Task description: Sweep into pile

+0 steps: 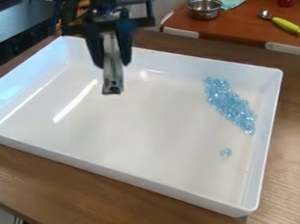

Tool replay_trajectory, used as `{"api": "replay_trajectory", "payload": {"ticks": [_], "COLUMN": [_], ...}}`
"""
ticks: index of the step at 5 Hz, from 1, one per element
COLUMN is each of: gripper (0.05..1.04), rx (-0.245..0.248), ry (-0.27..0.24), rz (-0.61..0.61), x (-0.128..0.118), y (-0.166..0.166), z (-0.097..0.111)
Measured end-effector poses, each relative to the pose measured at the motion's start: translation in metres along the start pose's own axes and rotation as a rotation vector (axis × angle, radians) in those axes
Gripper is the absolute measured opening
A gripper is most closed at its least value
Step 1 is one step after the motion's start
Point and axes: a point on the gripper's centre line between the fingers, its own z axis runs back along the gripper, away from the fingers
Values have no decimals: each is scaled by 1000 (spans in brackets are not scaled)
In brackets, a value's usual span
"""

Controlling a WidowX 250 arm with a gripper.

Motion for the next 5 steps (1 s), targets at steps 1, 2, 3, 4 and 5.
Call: {"api": "replay_trajectory", "payload": {"ticks": [1,2,3,4,5], "gripper": [366,366,366,366,367], "rx": [-56,-129,-161,-200,-206], "ry": [70,98,77,70,61], "rz": [157,297,382,415,403], "x": [-17,-21,-22,-26,-35], "y": [-1,-11,-30,-41,-55], "z": [-25,-49,-65,-77,-89]}}
